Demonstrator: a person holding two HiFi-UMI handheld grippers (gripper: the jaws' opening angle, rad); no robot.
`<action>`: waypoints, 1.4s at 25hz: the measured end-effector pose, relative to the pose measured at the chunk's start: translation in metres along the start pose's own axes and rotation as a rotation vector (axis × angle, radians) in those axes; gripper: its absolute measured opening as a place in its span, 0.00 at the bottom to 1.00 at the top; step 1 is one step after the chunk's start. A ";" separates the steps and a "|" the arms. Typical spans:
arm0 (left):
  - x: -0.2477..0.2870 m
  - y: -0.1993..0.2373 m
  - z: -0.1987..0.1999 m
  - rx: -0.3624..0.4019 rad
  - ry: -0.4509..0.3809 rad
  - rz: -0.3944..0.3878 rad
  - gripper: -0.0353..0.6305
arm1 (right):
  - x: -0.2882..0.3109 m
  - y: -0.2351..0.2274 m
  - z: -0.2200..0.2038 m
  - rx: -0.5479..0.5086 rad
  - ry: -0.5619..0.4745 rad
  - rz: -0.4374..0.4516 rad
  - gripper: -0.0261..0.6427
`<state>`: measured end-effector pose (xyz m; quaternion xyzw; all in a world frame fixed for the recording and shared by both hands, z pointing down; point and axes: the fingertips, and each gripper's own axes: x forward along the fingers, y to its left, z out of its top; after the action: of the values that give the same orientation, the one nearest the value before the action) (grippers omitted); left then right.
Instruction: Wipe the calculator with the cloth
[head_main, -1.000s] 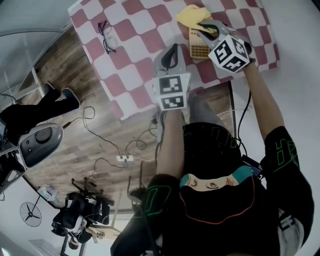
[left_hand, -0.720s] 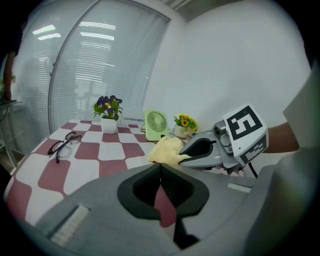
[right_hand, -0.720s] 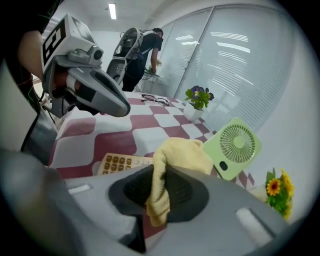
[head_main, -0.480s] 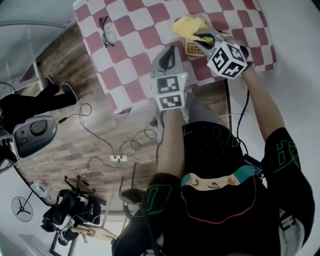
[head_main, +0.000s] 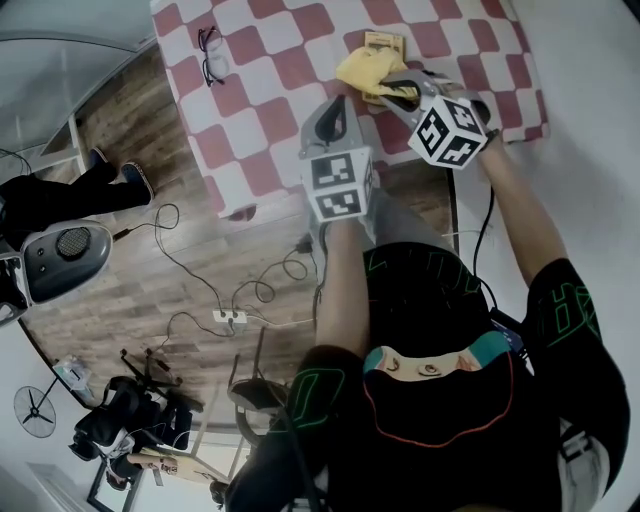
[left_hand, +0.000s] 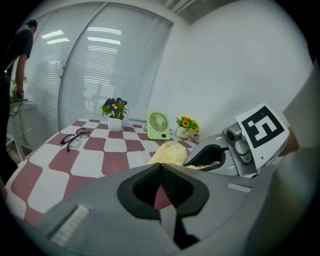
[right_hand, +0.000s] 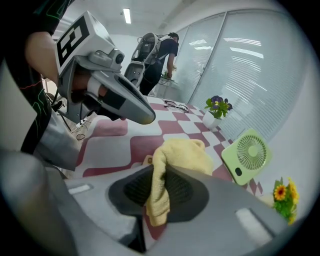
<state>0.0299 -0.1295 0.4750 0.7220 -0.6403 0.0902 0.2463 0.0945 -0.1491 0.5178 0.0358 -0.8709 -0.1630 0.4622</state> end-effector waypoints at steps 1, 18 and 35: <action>-0.003 -0.002 0.000 -0.002 -0.002 0.003 0.07 | -0.002 0.004 0.001 -0.006 -0.003 0.006 0.13; -0.032 -0.001 0.012 0.006 -0.067 0.068 0.07 | -0.029 0.058 0.017 0.022 -0.089 0.215 0.13; -0.027 -0.002 0.095 0.101 -0.217 0.074 0.07 | -0.119 -0.083 0.040 0.584 -0.460 -0.212 0.13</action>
<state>0.0098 -0.1502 0.3809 0.7147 -0.6842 0.0527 0.1354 0.1225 -0.1922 0.3767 0.2182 -0.9531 0.0413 0.2055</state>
